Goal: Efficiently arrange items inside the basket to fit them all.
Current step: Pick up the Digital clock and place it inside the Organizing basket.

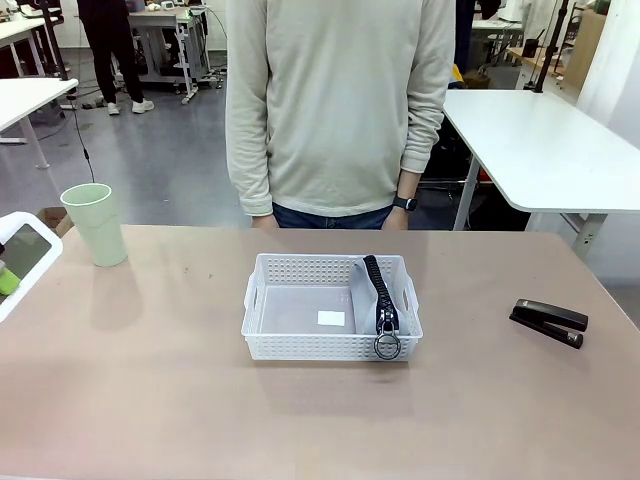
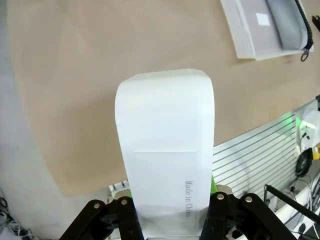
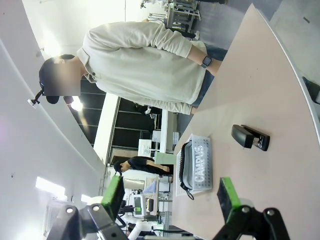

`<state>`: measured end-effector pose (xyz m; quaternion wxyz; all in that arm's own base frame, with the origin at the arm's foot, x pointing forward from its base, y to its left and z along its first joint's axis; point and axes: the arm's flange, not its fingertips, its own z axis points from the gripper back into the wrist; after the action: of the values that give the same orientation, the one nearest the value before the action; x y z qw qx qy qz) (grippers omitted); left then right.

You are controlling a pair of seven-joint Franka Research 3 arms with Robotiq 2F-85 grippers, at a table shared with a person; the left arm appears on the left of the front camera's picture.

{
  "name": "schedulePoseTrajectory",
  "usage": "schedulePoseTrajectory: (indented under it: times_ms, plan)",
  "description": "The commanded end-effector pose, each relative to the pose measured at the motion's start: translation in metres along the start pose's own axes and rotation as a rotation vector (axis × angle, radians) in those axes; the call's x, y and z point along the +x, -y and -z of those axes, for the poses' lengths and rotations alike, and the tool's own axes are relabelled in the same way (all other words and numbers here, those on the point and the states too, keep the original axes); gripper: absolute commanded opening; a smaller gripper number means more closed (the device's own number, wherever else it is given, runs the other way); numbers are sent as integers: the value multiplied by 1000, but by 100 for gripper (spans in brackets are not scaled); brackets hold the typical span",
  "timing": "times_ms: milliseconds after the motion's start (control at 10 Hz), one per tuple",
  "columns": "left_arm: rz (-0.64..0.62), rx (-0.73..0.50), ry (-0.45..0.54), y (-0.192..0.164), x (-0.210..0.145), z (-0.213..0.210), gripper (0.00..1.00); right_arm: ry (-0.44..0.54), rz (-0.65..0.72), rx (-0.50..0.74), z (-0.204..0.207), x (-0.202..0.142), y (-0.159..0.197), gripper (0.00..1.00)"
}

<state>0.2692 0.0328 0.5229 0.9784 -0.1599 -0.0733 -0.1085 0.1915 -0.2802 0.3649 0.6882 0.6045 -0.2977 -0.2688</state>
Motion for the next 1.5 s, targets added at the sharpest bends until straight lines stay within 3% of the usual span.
schedulePoseTrajectory:
  times_ms: [0, 200, 300, 400, 500, 600, 700, 800, 900, 1200, 1300, 1400]
  plan:
    - [20, 19, 12, 37, 12, 4, 50, -5, -29, 6, -1, -1, 0, 100]
    - [200, 43, -39, 144, 37, 27, 50, -5, -29, 6, -1, -1, 0, 100]
    - [248, 119, -33, 195, 52, 49, 50, -5, -29, 6, -1, -1, 0, 100]
    - [270, 122, -70, 246, 69, 72, 50, -5, -29, 6, -1, -1, 0, 100]
    - [187, 199, -28, 285, 78, 90, 50, -5, -29, 6, -1, -1, 0, 100]
    - [273, 202, -64, 314, 80, 103, 50, -5, -29, 6, -1, -1, 0, 100]
    - [401, 228, -30, 328, 81, 105, 50, -5, -29, 6, -1, -1, 0, 100]
    - [418, 259, -120, 321, 89, 107, 50, -5, -29, 6, -1, -1, 0, 100]
    - [343, 174, -52, 335, 62, 119, 50, -5, -29, 6, -1, -1, 0, 100]
    - [343, 174, -52, 335, 62, 119, 50, -5, -29, 6, -1, -1, 0, 100]
    - [370, 194, -77, 339, 73, 123, 51, -5, -29, 6, -1, -1, 0, 100]
    - [356, 224, -96, 340, 111, 140, 51, -5, -29, 6, -1, -1, 0, 100]
